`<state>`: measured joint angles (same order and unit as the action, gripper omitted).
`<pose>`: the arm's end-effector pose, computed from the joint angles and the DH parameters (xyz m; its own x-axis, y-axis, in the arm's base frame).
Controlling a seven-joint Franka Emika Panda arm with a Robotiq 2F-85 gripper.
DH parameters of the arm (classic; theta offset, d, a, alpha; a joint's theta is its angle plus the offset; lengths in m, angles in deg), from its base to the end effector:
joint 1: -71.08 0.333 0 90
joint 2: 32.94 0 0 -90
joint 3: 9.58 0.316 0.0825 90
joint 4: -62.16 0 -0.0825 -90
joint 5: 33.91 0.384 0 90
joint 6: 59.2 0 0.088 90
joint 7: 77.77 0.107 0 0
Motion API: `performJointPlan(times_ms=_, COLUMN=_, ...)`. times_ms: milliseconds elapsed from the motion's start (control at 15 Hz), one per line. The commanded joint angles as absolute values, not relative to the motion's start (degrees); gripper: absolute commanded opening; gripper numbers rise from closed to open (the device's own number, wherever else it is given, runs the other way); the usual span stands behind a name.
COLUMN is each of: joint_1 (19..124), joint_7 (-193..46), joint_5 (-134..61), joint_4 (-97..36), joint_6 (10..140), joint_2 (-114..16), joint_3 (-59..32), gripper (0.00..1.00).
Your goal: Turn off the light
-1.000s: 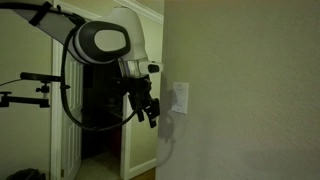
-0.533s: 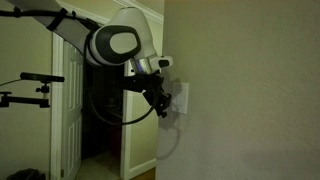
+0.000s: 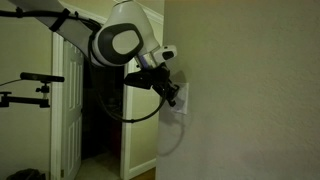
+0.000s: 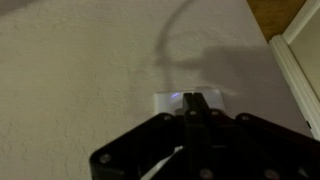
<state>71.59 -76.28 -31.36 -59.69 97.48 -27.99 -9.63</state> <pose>0.5708 0.0029 0.5288 0.7678 -0.0607 0.6378 -0.0321 -0.9979 -0.0564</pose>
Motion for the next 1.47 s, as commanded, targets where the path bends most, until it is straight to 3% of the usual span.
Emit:
performJointPlan(times_ms=0, joint_1=71.2, joint_7=-74.4, joint_5=-32.1, joint_4=-57.9, joint_6=100.9, joint_2=-30.1, joint_3=-9.5, gripper=0.05)
performJointPlan(times_ms=533, joint_1=71.2, joint_7=-72.8, joint_5=-32.5, joint_4=-56.0, joint_6=101.0, joint_2=-32.1, joint_3=-9.7, gripper=0.04)
performJointPlan(times_ms=1133, joint_1=71.2, joint_7=-76.6, joint_5=-31.2, joint_4=-64.2, joint_6=73.3, joint_2=-20.2, joint_3=-10.3, gripper=0.04)
performJointPlan(times_ms=1200, joint_1=71.2, joint_7=-76.7, joint_5=-31.1, joint_4=-64.5, joint_6=71.6, joint_2=-20.0, joint_3=-10.4, gripper=0.29)
performJointPlan(times_ms=1267, joint_1=71.2, joint_7=-76.6, joint_5=-31.1, joint_4=-64.7, joint_6=70.0, joint_2=-19.9, joint_3=-10.4, gripper=0.30)
performJointPlan(times_ms=1400, joint_1=71.3, joint_7=-77.4, joint_5=-30.7, joint_4=-65.2, joint_6=67.1, joint_2=-20.4, joint_3=-10.5, gripper=0.42)
